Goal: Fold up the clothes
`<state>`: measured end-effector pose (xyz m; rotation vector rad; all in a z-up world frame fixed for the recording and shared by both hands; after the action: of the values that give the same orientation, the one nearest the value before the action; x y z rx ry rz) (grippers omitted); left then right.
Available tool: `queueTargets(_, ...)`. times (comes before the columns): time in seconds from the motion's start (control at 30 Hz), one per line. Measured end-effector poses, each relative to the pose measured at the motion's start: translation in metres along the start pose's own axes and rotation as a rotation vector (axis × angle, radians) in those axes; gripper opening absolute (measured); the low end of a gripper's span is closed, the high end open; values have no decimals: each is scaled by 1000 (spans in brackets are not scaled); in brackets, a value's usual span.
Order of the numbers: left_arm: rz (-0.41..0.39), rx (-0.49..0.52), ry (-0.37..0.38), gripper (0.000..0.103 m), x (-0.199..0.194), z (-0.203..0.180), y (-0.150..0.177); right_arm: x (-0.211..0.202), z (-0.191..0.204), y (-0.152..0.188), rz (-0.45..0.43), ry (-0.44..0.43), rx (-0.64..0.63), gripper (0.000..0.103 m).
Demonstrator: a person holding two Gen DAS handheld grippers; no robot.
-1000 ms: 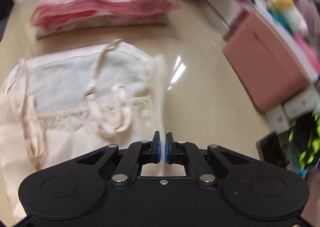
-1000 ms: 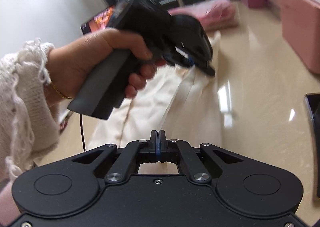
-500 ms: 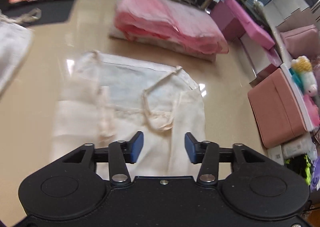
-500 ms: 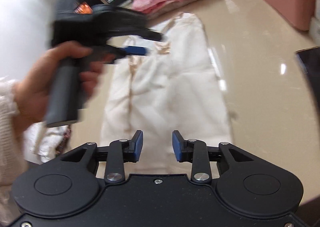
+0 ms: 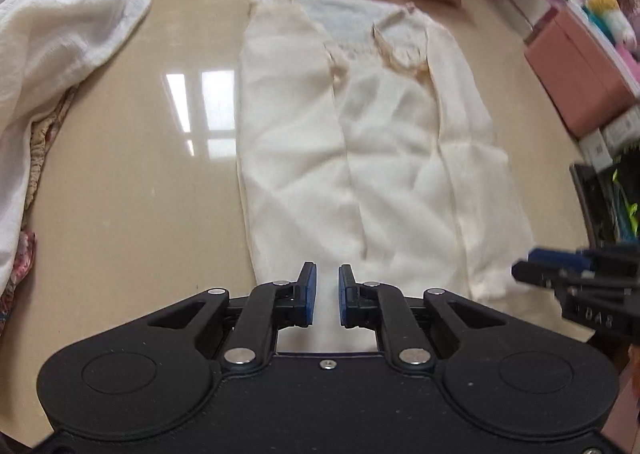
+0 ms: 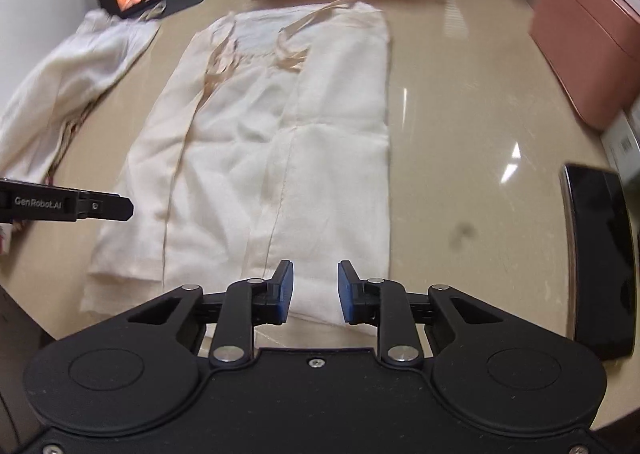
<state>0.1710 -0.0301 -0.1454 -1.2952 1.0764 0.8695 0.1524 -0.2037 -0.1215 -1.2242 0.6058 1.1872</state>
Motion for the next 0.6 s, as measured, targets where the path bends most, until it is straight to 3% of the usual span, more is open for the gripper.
queueTargets(0.07,24,47,-12,12,6,-1,12,6,3,6,39,16,-31,26)
queueTargets(0.4,-30,428,-45,12,-2,-13,32,10,12,21,138,39,-145,28)
queueTargets(0.6,-11,522,-44,12,-6,-10,40,6,16,33,204,36,-219,28)
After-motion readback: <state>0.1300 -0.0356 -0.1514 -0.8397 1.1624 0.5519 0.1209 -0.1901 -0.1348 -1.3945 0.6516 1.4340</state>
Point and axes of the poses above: each gripper's, at about its wrist camera, not at the fingertips, and x roughly the way its jaws point, z to its left, y to its underside, the point moved 10 cm from there along x, roughly the way its jaws point, and after that the axes turned 10 degrees about -y, right-handed, at the moved point
